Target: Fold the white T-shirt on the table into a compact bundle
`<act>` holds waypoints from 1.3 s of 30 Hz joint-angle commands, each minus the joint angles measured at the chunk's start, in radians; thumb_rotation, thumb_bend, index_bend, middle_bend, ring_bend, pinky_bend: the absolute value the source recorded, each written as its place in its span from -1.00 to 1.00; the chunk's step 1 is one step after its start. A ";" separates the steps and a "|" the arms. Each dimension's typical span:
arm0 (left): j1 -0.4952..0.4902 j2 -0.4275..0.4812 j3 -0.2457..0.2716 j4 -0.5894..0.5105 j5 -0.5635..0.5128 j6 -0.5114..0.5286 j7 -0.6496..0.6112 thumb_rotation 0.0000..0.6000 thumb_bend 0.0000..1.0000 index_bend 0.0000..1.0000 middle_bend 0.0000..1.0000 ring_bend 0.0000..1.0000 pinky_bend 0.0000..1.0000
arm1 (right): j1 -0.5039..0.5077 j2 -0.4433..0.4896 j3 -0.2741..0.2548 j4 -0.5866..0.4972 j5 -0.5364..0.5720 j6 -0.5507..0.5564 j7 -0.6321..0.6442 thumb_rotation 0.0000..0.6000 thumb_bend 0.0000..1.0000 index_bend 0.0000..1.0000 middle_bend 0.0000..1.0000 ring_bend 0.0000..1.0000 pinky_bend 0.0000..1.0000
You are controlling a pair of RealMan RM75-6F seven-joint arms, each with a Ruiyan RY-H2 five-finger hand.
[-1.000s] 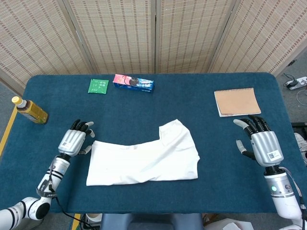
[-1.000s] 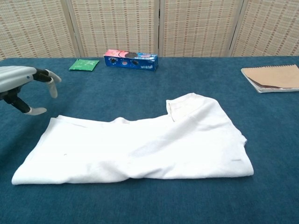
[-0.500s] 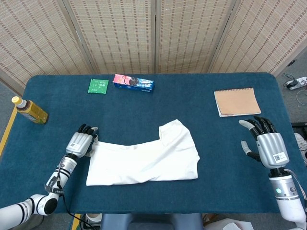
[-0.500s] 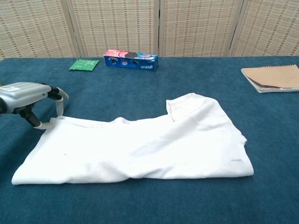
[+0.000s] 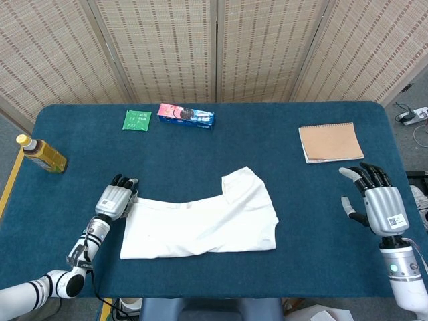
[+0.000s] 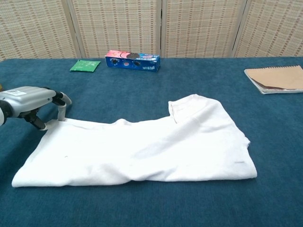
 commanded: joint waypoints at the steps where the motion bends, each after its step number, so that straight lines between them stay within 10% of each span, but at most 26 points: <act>1: -0.002 0.002 0.004 -0.003 -0.005 -0.003 0.004 1.00 -0.02 0.23 -0.68 -0.78 -0.99 | -0.002 -0.001 0.001 0.002 -0.001 0.001 0.005 1.00 -0.23 -0.52 -0.50 -0.75 -0.76; 18: -0.011 0.007 0.020 -0.025 -0.035 -0.008 0.023 1.00 -0.02 -0.02 -0.68 -0.80 -0.99 | -0.016 -0.010 0.003 0.015 -0.007 -0.001 0.028 1.00 -0.20 -0.50 -0.50 -0.76 -0.76; 39: -0.002 -0.025 0.013 0.019 0.030 0.060 -0.041 1.00 -0.03 0.49 -0.40 -0.68 -0.99 | -0.028 -0.018 0.012 0.031 -0.013 0.008 0.053 1.00 -0.19 -0.46 -0.48 -0.75 -0.76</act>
